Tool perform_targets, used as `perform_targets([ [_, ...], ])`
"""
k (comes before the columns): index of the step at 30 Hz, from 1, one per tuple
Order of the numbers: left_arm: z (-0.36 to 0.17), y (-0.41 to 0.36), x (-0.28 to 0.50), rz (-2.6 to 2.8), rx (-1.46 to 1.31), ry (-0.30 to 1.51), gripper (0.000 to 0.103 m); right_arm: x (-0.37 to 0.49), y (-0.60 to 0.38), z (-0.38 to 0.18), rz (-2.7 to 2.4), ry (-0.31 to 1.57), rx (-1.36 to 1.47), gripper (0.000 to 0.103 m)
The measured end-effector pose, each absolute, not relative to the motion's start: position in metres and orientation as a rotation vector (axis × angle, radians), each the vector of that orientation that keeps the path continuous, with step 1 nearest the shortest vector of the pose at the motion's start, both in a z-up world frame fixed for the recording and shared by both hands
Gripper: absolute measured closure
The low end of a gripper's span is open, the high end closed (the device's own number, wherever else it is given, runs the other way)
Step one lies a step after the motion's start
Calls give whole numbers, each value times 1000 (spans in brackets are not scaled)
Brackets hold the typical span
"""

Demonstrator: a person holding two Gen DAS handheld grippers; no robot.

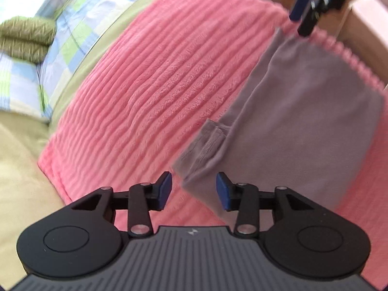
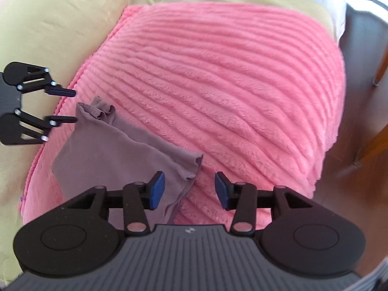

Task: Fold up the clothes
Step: 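Lift the end with both grippers and fold it over the rest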

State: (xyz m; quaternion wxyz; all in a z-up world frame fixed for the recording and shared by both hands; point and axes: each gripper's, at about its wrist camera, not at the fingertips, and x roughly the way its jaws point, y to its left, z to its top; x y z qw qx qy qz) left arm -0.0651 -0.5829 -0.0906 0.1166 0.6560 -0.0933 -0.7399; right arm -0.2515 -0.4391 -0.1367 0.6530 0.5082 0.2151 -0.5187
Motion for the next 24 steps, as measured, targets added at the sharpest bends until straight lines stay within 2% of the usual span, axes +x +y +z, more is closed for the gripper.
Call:
perform_targets([
  [7,-126,-593,-81,-2140,1960,-349,53,-204,-437,-141,-1024,547,1046,69],
  [9,-129,-602,-83,-2114,1927,-361,54,-207,-446,-148,-1081,569,1040,77],
  [12,-116,-605,-79,-2167,1887,-361,54,-219,-449,-135,-1121,536,977,76],
  [17,-124,-610,-79,-2186,2026,-390,55,-227,-455,-131,-1076,593,904,75],
  [21,-128,-622,-82,-2224,2042,-296,69,-226,-464,-139,-1027,610,903,75],
  [22,-128,-623,-82,-2230,2045,-286,80,-226,-465,-141,-1022,622,901,75],
  [24,-127,-625,-83,-2243,2055,-280,91,-226,-464,-145,-1011,634,891,75],
])
